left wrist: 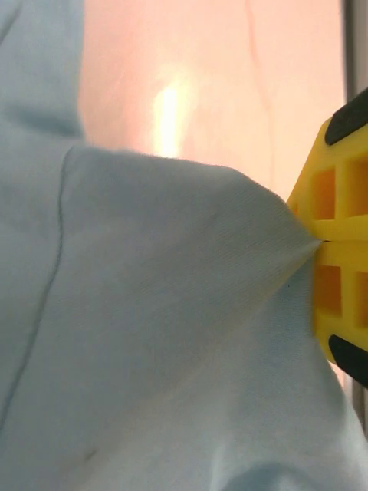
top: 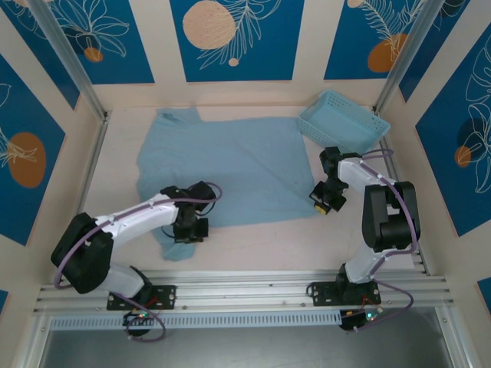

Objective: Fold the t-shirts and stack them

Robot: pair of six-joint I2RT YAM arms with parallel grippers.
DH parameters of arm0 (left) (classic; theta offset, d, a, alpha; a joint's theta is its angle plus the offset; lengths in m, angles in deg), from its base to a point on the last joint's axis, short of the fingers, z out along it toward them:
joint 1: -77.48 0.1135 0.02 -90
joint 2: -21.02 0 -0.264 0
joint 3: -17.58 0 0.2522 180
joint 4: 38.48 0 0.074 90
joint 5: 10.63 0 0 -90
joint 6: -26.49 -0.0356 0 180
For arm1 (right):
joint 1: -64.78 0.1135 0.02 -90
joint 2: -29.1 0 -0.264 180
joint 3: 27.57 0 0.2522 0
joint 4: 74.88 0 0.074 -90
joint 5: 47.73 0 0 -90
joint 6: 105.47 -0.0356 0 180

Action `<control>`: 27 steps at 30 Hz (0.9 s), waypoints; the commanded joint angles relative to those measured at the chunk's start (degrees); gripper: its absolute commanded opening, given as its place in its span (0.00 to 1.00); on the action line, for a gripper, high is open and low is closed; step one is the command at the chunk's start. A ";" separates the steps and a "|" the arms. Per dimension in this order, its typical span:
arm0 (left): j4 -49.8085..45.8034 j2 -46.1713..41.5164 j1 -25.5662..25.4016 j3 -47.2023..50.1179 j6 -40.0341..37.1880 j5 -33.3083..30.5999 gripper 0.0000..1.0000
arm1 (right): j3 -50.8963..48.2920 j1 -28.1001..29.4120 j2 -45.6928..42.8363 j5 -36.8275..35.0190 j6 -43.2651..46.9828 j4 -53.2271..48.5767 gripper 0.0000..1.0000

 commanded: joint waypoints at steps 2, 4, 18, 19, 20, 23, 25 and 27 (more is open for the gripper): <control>-2.19 1.70 -0.82 -2.41 2.22 7.02 0.42 | 0.16 -0.36 0.57 -0.12 0.93 -0.43 0.00; -3.89 -0.35 -0.69 -2.58 3.60 4.15 0.58 | -0.01 -0.40 0.59 -0.04 1.14 -0.39 0.00; -11.40 -23.95 10.07 18.71 24.56 -3.27 0.56 | -0.42 -0.35 -0.69 0.92 2.21 -0.69 0.00; -9.17 -24.82 11.39 19.72 25.07 -3.09 0.57 | -0.67 -0.31 -0.81 1.03 2.20 -0.56 0.00; -7.43 -25.29 12.39 20.52 25.95 -3.21 0.58 | -0.88 -0.31 -0.96 1.16 2.21 -0.51 0.00; 0.01 -25.39 13.42 23.29 28.99 -2.19 0.58 | -1.59 -0.31 -1.28 1.47 2.10 -0.34 0.00; 4.09 -24.60 13.42 24.22 30.86 -1.33 0.56 | -1.94 -0.31 -1.38 1.56 2.06 -0.25 0.00; 5.37 -23.72 13.42 23.34 30.89 -1.96 0.54 | -2.26 -0.31 -1.60 1.56 1.88 -0.07 0.00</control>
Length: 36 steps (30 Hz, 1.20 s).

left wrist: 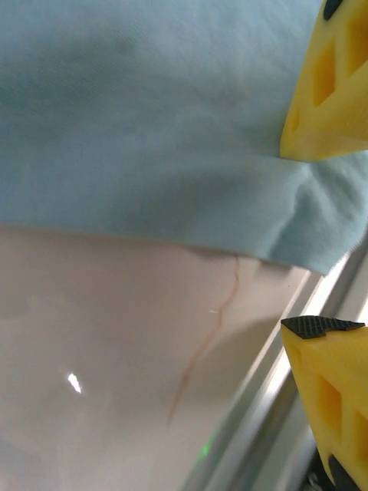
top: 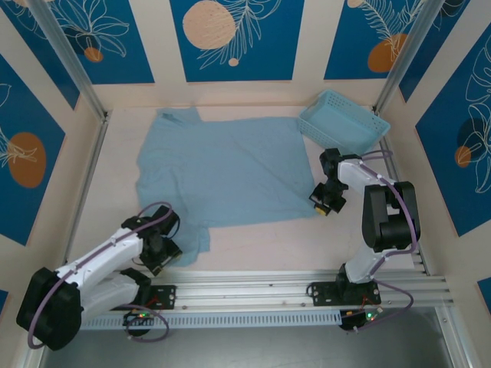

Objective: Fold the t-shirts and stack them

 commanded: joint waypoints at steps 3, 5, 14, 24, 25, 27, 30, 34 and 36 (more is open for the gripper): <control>8.11 2.94 0.56 -0.92 2.54 1.21 0.43 | -1.14 -0.15 -1.70 1.30 0.14 -0.80 0.00; 8.68 5.30 0.56 -1.20 1.62 2.21 0.28 | -1.06 -0.20 -1.70 1.21 -0.01 -0.87 0.00; -10.19 -1.63 0.50 -7.10 2.86 -5.74 0.00 | -2.39 -0.19 -4.40 0.70 -0.14 -2.15 0.00; -24.80 -15.80 -2.25 -14.39 9.60 -12.79 0.00 | -7.21 0.89 -13.43 3.14 -1.61 -6.65 0.00; -21.47 -15.01 -2.25 -14.91 8.04 -13.05 0.00 | -6.85 1.12 -13.64 3.27 -1.96 -6.93 0.00; -15.29 -11.06 -1.99 -16.49 5.42 -13.27 0.00 | -5.65 1.31 -13.03 3.96 -2.16 -7.03 0.00; -10.36 -2.41 -0.47 -22.48 1.35 -15.06 0.00 | -2.06 1.02 -10.43 5.32 -2.43 -7.44 0.00; -8.75 7.19 5.91 -31.48 -4.27 -16.10 0.00 | 4.12 -0.04 -6.74 6.31 -3.39 -8.59 0.00; -7.75 11.14 8.95 -35.71 -7.60 -15.56 0.00 | 7.55 -0.65 -4.85 6.18 -3.83 -9.17 0.00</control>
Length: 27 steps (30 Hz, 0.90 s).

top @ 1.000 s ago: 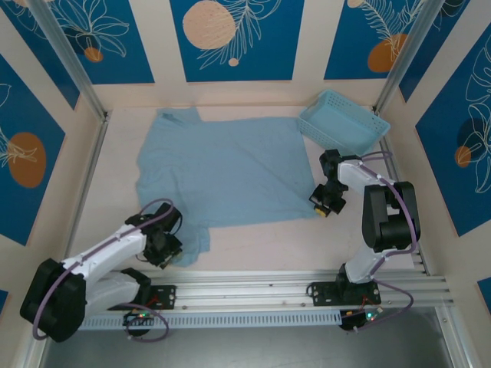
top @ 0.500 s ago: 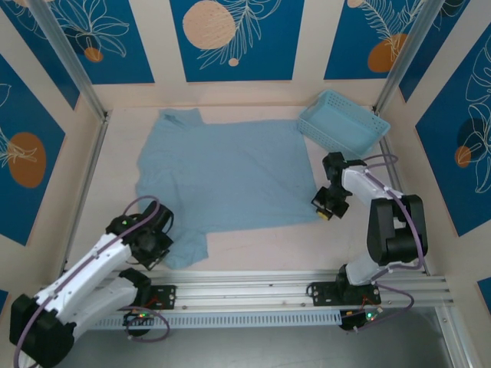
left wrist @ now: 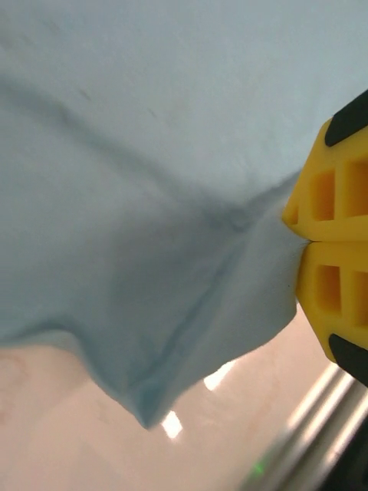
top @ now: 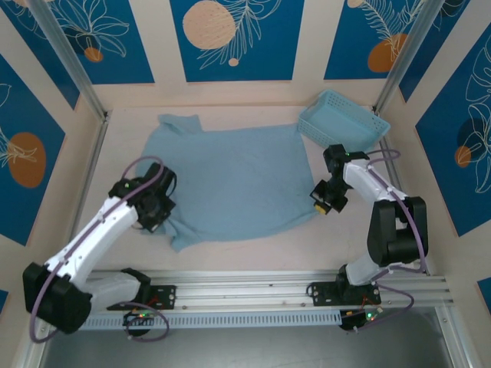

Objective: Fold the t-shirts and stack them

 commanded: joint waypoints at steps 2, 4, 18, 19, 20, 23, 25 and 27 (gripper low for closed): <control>2.17 7.30 6.29 -9.70 -10.34 -1.18 0.00 | 7.68 -1.21 4.36 1.91 -1.83 -2.63 0.00; 2.61 10.84 8.31 -13.17 -13.62 -0.65 0.00 | 11.48 -1.47 6.90 2.05 -1.91 -2.98 0.00; 4.93 27.52 14.32 -26.07 -25.09 -2.77 0.00 | 29.75 -1.83 23.62 0.36 -1.74 -3.60 0.00; 5.16 28.07 14.58 -26.45 -25.68 -2.96 0.00 | 30.63 -1.80 24.47 0.49 -1.52 -3.44 0.00; 5.32 28.60 14.81 -26.81 -26.08 -3.14 0.00 | 31.41 -1.74 25.14 0.61 -1.26 -3.34 0.00; 5.09 29.86 15.50 -28.04 -26.97 -3.74 0.00 | 33.59 -1.34 26.75 -0.36 -1.06 -3.80 0.00; 5.22 30.48 15.96 -28.63 -27.40 -3.93 0.00 | 34.75 -1.30 27.75 -0.85 -1.13 -4.20 0.00; 6.01 31.08 16.36 -29.15 -28.09 -3.60 0.00 | 35.82 -1.22 28.45 -1.05 -1.13 -4.22 0.00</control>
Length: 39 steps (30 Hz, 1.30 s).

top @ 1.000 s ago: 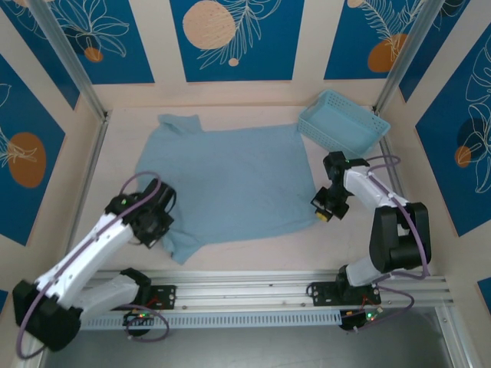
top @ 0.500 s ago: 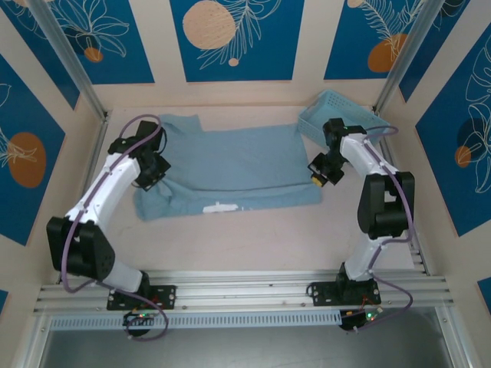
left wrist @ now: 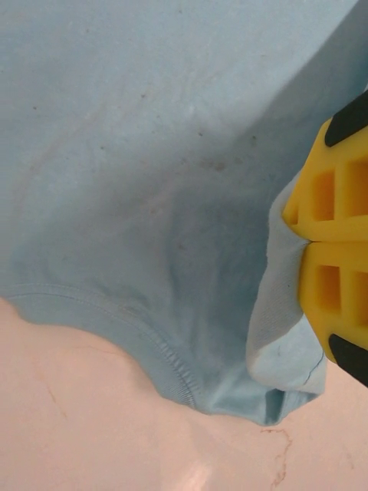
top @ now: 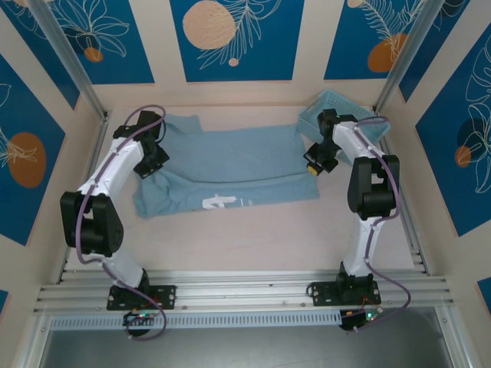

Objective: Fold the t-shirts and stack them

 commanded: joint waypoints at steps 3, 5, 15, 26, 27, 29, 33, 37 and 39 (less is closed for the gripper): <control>0.45 2.71 1.55 -3.70 -3.58 -1.18 0.00 | 4.00 0.51 2.06 -1.10 0.58 -2.17 0.00; -0.34 4.23 1.80 -5.15 -4.35 -1.23 0.00 | 5.26 0.60 3.09 -1.15 0.90 -2.50 0.00; -0.19 8.72 2.86 -8.95 -7.51 -2.09 0.00 | 8.49 0.77 6.35 -0.60 1.38 -1.83 0.00; 1.02 14.29 4.95 -13.51 -11.23 3.20 0.14 | 13.67 0.78 10.46 0.35 2.43 -2.62 0.07; 1.19 14.87 5.07 -14.28 -11.90 4.16 0.25 | 13.98 0.78 10.43 0.35 2.56 -2.54 0.15; 1.39 14.62 5.14 -15.28 -13.02 4.91 0.51 | 13.69 0.87 9.12 0.44 3.10 -1.51 0.28; -1.84 10.75 5.65 -13.51 -11.97 5.53 0.77 | 10.73 0.95 4.02 0.42 4.32 0.05 0.46; -1.42 1.04 7.09 0.74 -7.88 7.96 0.71 | 0.78 0.63 -3.32 1.52 4.09 2.47 0.45; 0.09 -3.47 8.19 9.07 -5.44 11.08 0.66 | -5.96 0.28 -6.83 3.64 3.71 4.83 0.43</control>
